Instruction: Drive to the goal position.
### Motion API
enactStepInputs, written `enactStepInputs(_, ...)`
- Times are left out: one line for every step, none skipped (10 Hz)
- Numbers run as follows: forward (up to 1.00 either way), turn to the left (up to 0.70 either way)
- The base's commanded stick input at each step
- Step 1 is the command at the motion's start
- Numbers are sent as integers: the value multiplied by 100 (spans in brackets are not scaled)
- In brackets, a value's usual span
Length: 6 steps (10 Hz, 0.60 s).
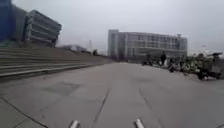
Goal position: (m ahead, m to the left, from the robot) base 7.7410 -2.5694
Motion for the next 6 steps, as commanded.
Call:
enactStepInputs(44,44)
enactStepInputs(43,43)
enactStepInputs(42,42)
enactStepInputs(42,42)
enactStepInputs(42,42)
enactStepInputs(41,41)
